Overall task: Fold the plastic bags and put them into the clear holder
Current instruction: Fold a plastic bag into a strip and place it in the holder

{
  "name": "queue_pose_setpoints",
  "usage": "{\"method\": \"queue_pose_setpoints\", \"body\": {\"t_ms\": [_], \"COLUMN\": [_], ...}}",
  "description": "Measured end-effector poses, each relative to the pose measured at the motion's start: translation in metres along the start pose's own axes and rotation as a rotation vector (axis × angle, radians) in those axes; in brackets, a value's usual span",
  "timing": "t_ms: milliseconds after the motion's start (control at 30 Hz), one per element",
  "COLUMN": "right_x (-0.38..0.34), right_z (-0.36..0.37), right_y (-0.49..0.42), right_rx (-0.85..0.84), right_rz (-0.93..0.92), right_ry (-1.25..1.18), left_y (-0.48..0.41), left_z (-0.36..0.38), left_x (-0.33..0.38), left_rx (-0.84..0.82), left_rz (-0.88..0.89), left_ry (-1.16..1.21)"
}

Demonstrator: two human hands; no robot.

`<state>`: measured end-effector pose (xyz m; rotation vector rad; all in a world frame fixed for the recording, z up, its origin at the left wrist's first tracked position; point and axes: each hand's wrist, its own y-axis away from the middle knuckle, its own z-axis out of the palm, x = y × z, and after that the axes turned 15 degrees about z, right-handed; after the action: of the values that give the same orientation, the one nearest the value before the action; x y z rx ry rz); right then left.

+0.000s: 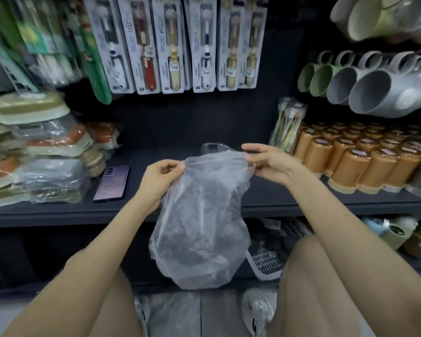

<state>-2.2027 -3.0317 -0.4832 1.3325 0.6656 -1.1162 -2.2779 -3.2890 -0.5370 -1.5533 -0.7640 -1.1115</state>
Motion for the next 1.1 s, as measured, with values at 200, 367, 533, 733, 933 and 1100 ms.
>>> {"method": "queue_pose_setpoints", "body": {"t_ms": [200, 367, 533, 733, 933, 1100], "right_x": [0.007, 0.043, 0.070, 0.075, 0.075, 0.038], "right_z": [0.007, 0.051, 0.077, 0.088, 0.104, 0.078], "right_y": [-0.008, 0.025, 0.024, 0.023, -0.012, -0.024], "right_rx": [0.408, 0.023, -0.026, -0.016, 0.206, 0.178], "right_rz": [-0.309, -0.326, -0.346, -0.570, -0.692, -0.315], "right_ry": [0.231, 0.706, 1.068, 0.968, 0.765, 0.215], "left_y": [-0.027, -0.048, -0.070, -0.079, -0.078, -0.074], "left_z": [-0.002, 0.008, 0.011, -0.002, -0.003, -0.030], "left_x": [-0.009, -0.014, -0.019, -0.025, -0.026, -0.033], "left_rx": [0.086, 0.178, 0.326, 0.385, 0.395, 0.308], "left_rz": [0.007, 0.031, -0.046, -0.127, -0.185, -0.279], "left_ry": [-0.052, -0.175, -0.327, -0.469, -0.450, -0.317]}}
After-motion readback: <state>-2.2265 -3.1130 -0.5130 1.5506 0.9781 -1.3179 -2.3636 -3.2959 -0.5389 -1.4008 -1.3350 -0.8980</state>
